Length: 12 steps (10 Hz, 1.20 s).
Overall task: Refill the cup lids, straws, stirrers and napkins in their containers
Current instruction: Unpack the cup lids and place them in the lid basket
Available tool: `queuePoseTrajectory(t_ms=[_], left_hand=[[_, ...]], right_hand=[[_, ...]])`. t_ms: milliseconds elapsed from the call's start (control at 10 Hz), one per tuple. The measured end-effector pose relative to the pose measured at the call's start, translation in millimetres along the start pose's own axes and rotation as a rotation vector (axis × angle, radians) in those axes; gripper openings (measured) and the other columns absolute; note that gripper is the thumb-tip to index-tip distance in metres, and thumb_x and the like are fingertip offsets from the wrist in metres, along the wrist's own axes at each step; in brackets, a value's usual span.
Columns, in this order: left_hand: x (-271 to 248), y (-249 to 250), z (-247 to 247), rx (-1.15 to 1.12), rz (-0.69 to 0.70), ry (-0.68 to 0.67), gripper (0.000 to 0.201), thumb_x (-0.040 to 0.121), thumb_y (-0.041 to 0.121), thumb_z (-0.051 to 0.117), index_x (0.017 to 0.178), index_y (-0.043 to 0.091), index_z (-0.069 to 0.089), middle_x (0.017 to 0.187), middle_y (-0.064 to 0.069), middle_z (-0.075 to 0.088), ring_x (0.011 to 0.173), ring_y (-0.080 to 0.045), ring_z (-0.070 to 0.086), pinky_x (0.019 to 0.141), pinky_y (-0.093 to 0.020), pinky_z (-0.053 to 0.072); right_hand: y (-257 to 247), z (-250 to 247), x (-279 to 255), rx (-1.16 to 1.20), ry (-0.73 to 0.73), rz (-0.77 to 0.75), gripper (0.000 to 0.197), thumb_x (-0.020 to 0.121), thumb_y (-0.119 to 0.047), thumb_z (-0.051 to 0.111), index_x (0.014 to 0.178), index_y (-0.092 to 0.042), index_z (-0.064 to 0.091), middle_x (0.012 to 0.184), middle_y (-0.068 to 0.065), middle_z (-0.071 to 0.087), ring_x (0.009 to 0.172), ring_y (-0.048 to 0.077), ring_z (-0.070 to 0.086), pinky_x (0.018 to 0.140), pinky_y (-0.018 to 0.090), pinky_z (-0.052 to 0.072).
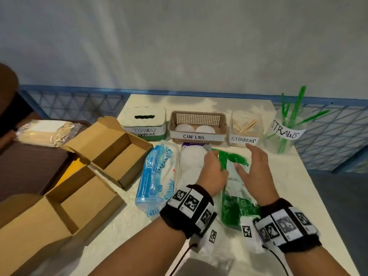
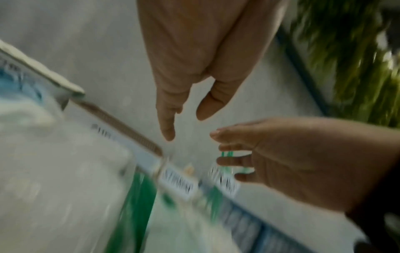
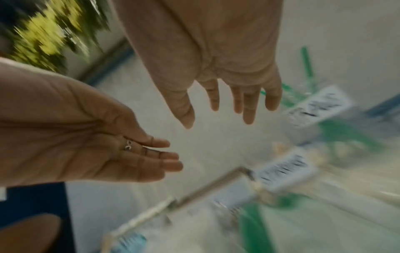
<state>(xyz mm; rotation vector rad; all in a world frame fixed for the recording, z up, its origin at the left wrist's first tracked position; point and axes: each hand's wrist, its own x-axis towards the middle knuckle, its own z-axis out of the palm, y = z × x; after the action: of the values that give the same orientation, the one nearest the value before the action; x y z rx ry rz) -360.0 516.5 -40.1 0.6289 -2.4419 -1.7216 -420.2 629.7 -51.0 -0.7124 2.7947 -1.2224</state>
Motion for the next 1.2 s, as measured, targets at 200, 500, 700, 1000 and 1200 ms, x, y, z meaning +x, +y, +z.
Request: queuePoseTrajectory(t_ms=[200, 500, 700, 1000, 1200], left_hand=[[-20, 86, -146, -0.332, 0.231, 0.434, 0.029, 0.091, -0.001, 0.049, 0.109, 0.017, 0.035, 0.105, 0.004, 0.046, 0.095, -0.015, 0.051, 0.084, -0.035, 0.048], [-54, 81, -373, -0.512, 0.039, 0.838, 0.015, 0.096, 0.01, 0.041, 0.086, 0.017, 0.049, 0.084, 0.003, 0.047, 0.089, -0.016, 0.053, 0.082, -0.039, 0.045], [-40, -17, -451, -0.613, -0.3, 0.97, 0.028, 0.091, 0.016, 0.048, 0.118, 0.006, 0.052, 0.076, -0.005, 0.041, 0.068, -0.017, 0.046, 0.068, -0.048, 0.053], [20, -126, -512, -0.603, -0.494, 0.949, 0.045, 0.093, 0.016, 0.049, 0.134, -0.002, 0.044, 0.141, -0.023, 0.043, 0.129, -0.037, 0.044, 0.104, -0.045, 0.042], [64, -199, -539, -0.443, -0.737, 0.868, 0.047, 0.098, 0.021, 0.04, 0.138, -0.002, 0.037, 0.146, -0.021, 0.035, 0.134, -0.032, 0.036, 0.093, -0.029, 0.038]], right_hand=[[-134, -7, 31, 0.295, 0.021, -0.332, 0.036, 0.088, -0.014, 0.061, 0.122, -0.017, 0.05, 0.118, -0.003, 0.046, 0.092, 0.006, 0.056, 0.082, 0.006, 0.044], [-326, 88, 84, 0.583, -0.237, -0.506, 0.033, 0.087, -0.014, 0.06, 0.119, -0.012, 0.05, 0.103, -0.001, 0.056, 0.099, 0.022, 0.062, 0.084, 0.032, 0.049], [-418, 220, 123, 0.488, -0.457, -0.392, 0.028, 0.085, -0.013, 0.06, 0.113, -0.007, 0.057, 0.094, 0.002, 0.058, 0.103, 0.028, 0.064, 0.075, 0.028, 0.047], [-466, 368, 177, -0.024, -0.647, -0.387, 0.031, 0.092, -0.015, 0.051, 0.115, 0.002, 0.061, 0.124, 0.017, 0.06, 0.118, 0.031, 0.054, 0.099, 0.034, 0.042], [-458, 452, 198, -0.333, -0.801, -0.367, 0.027, 0.093, -0.023, 0.052, 0.105, 0.0, 0.06, 0.119, 0.017, 0.06, 0.112, 0.029, 0.055, 0.089, 0.03, 0.044]])
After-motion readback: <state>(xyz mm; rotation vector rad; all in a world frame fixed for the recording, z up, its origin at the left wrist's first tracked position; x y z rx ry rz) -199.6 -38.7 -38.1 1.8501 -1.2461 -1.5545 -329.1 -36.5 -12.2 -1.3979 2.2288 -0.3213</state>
